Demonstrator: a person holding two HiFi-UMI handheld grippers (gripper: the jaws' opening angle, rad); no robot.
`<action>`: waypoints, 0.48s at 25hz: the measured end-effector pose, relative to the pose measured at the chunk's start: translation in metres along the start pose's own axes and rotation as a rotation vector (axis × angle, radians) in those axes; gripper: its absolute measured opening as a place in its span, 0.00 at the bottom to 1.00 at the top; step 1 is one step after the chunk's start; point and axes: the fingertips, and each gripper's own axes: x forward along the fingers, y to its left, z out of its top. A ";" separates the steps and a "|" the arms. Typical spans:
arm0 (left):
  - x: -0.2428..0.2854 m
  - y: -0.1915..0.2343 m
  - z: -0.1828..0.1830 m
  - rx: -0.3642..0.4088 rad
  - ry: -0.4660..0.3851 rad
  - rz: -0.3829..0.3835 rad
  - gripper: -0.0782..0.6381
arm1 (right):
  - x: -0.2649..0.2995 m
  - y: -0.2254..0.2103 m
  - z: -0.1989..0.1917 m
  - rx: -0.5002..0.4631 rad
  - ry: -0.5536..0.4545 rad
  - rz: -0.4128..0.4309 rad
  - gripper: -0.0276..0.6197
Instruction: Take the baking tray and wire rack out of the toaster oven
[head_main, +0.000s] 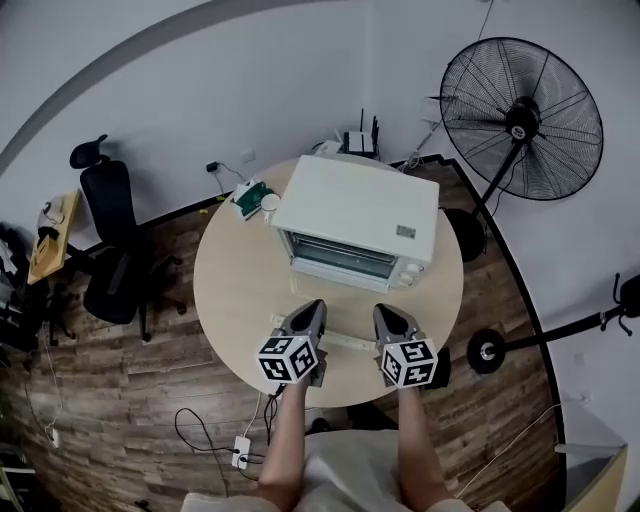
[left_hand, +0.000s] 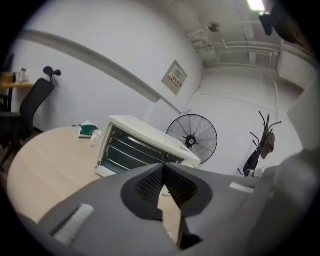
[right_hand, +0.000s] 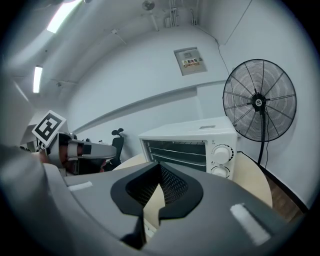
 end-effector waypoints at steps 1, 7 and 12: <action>0.007 0.001 -0.004 -0.047 -0.001 -0.003 0.19 | 0.005 -0.007 0.001 0.008 0.000 -0.001 0.04; 0.032 0.023 -0.012 -0.177 0.004 0.060 0.19 | 0.040 -0.039 -0.002 0.048 0.029 0.016 0.04; 0.034 0.038 -0.006 -0.245 -0.040 0.115 0.19 | 0.066 -0.042 -0.007 0.057 0.065 0.062 0.04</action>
